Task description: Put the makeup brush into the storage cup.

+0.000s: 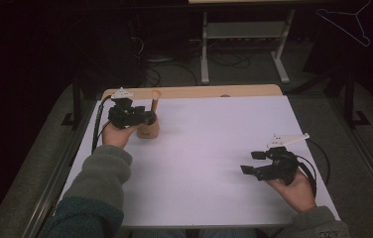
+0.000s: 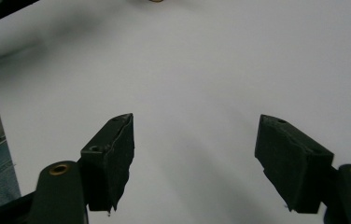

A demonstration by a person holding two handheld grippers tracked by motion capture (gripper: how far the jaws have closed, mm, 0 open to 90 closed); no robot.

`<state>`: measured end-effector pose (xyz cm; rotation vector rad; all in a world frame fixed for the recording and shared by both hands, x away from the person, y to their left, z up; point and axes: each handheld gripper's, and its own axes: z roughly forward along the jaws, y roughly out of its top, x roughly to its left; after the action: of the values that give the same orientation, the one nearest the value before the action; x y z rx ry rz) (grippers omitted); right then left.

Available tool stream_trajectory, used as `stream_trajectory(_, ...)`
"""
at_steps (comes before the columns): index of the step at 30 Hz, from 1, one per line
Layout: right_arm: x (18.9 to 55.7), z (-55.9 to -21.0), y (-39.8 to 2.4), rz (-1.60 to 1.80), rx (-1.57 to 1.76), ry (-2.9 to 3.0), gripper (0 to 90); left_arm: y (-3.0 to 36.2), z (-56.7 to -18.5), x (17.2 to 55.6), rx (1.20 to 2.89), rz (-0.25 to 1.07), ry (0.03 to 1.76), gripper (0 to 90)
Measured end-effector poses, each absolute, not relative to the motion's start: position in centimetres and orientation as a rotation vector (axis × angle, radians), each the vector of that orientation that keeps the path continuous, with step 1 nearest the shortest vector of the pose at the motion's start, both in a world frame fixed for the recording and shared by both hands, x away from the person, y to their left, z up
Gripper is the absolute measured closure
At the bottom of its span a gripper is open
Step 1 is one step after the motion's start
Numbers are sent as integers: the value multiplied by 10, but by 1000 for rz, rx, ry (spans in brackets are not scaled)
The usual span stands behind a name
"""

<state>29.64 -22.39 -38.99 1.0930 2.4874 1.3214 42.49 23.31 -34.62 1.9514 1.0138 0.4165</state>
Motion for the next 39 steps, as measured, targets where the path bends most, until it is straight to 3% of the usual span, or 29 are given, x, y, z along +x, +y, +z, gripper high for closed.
stream_trajectory(12, 295, -389, -228, 1306, 1126, 2442, 265, 232, -339, 399, 1985, 376, 969, 369)
stream_trajectory(39, 294, -392, -227, 1280, 1136, 2413, 259, 232, -348, 348, 2046, 347, 903, 253)
